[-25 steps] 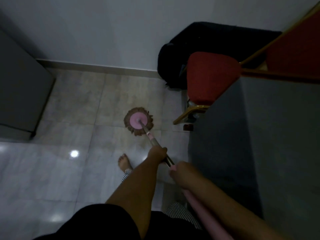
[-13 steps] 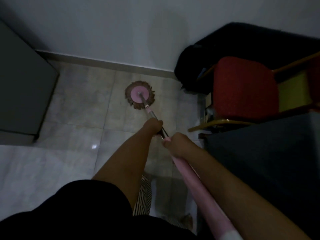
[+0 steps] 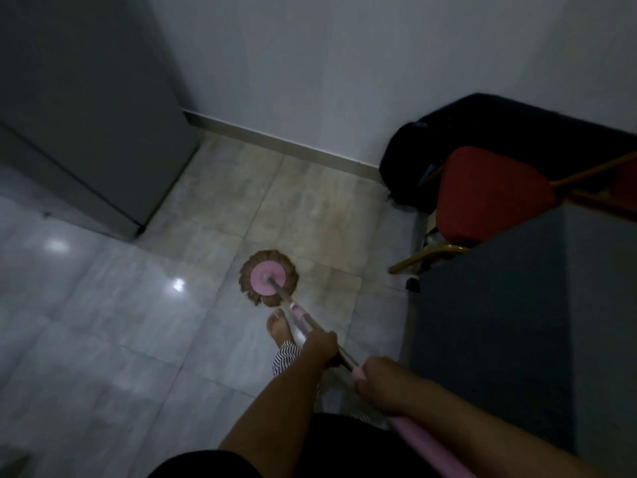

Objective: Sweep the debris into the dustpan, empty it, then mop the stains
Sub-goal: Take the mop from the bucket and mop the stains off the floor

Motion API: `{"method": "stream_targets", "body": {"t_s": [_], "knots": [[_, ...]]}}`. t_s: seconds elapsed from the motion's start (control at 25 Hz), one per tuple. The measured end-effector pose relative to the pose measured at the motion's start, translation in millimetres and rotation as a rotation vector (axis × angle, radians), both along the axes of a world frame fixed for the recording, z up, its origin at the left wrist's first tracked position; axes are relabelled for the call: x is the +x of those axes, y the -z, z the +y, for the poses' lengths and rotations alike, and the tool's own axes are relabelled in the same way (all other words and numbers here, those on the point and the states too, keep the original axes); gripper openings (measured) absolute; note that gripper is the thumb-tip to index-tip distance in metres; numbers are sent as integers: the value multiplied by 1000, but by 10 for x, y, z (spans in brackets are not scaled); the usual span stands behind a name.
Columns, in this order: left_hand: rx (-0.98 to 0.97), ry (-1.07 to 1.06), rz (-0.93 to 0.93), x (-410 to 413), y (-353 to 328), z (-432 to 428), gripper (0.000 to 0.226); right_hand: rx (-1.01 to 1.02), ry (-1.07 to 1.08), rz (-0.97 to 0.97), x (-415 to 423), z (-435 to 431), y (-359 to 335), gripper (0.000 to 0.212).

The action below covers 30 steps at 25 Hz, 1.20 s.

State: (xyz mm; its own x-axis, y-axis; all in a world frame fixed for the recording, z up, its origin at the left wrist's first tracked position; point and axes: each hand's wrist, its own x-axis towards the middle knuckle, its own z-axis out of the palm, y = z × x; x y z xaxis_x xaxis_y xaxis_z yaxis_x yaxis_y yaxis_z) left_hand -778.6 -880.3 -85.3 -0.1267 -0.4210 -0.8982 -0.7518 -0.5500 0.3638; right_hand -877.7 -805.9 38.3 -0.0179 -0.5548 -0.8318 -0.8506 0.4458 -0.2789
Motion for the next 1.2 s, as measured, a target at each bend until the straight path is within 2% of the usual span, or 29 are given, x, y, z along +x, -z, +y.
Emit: {"method": "stream_targets", "body": {"t_s": [0.16,0.28,0.4,0.52,0.64,0.84,0.92,1.0,1.08,1.2], "knots": [[-60,-222,-115,411,-281,183,42,-42,-91,12,377,85,-22,39],[-204,-212,-188,798,-313,64,37,-38,-139,-8,731,-140,8,37],[-176,-226,-226,1278,-234,-213,37,-42,-188,-13,1223,-492,103,32],[-137,-407,-174,1931,-47,-756,49,-74,-213,-16,1836,-1087,226,32],[-84,-624,-83,2648,101,-1431,50,-100,-216,-26,2500,-1829,347,34],[-92,-838,89,3646,17,-2443,21,-96,-229,-102,3307,-3013,361,43],[-97,-791,113,3853,-97,-2657,29,-13,-126,-177,3409,-3352,288,44],[-109,-699,124,3923,-167,-2759,46,112,74,-314,3401,-3506,176,44],[-186,-499,77,3894,-195,-2782,53,182,203,-352,3292,-3521,65,49],[-367,-134,-24,3724,-242,-2682,51,195,243,-344,3016,-3458,-78,38]]}}
